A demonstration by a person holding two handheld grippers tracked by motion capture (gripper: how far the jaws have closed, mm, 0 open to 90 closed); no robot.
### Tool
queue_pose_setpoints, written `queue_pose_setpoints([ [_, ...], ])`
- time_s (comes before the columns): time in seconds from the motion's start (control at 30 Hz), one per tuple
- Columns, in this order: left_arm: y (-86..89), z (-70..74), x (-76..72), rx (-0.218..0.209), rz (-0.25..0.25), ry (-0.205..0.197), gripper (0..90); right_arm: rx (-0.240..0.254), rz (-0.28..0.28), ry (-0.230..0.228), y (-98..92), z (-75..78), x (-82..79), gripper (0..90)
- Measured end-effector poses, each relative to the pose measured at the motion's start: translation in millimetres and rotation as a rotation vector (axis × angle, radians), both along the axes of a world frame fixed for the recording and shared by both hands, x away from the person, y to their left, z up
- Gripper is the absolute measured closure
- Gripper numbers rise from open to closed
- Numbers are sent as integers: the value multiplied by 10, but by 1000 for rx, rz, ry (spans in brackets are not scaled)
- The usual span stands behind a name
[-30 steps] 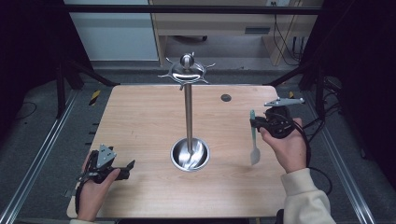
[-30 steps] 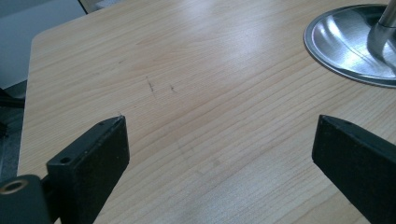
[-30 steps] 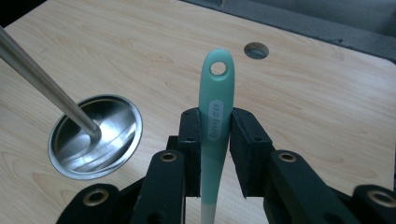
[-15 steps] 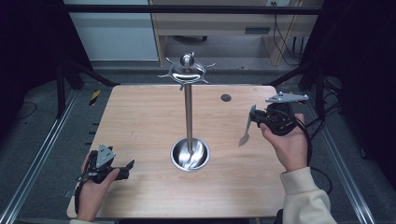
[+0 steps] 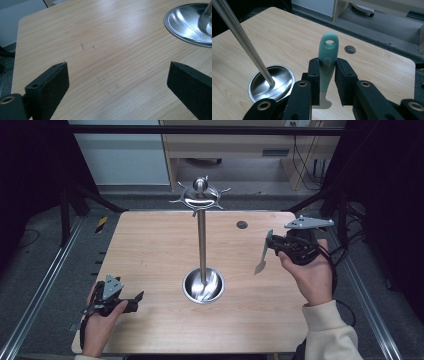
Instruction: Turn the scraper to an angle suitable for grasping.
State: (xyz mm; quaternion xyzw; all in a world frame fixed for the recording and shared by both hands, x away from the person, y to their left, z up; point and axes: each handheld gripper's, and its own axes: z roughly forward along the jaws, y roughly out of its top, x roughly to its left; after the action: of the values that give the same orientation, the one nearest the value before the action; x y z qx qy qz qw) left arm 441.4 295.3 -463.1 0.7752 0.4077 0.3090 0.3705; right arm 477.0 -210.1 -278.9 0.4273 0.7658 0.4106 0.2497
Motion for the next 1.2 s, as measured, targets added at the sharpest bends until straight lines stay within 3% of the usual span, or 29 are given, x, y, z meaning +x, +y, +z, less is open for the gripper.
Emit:
queue_pose_setpoints([
  [0.7, -18, -1, -3, 5, -12, -4, 38, 21, 53, -28, 58, 144, -97, 749],
  [1.2, -20, 4, -5, 6, -14, -6, 38, 18, 115, -66, 221, 362, -217, 749],
])
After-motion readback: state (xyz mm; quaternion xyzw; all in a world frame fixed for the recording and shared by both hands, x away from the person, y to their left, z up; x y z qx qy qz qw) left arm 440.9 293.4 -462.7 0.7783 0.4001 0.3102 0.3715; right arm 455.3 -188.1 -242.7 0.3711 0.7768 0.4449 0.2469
